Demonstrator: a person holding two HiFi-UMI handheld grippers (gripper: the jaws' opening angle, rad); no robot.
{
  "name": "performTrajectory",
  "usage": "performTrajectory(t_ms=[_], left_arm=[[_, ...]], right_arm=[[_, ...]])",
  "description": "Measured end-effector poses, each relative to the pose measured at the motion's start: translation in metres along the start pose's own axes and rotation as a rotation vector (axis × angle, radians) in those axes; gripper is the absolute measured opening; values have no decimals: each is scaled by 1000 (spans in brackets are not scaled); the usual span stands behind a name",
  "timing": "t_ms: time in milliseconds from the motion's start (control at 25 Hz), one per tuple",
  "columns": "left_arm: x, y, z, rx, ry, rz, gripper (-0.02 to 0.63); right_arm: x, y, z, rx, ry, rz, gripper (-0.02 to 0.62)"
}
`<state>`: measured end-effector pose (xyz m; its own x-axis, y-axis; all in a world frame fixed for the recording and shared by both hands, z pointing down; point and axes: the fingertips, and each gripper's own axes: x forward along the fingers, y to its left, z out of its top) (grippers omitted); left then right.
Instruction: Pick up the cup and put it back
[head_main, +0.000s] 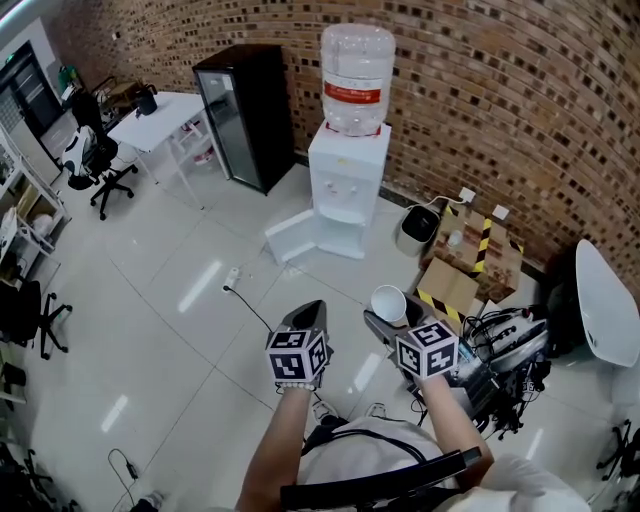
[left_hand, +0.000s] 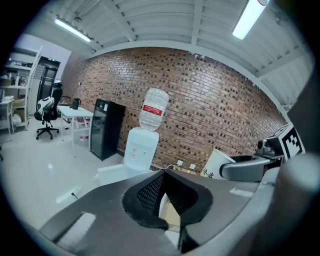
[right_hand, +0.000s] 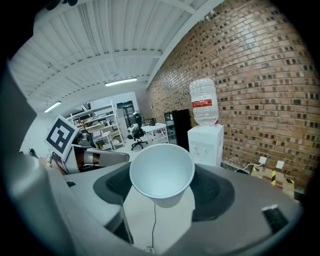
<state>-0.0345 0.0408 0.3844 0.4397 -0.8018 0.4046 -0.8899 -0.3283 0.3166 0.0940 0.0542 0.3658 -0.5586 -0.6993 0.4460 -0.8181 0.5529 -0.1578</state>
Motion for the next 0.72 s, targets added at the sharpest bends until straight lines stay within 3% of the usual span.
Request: performTrajectory(t_ms=[720], left_arm=[[-16, 2, 3, -12, -24, 2, 0]], right_arm=[[2, 16, 0, -13, 0, 10, 356]])
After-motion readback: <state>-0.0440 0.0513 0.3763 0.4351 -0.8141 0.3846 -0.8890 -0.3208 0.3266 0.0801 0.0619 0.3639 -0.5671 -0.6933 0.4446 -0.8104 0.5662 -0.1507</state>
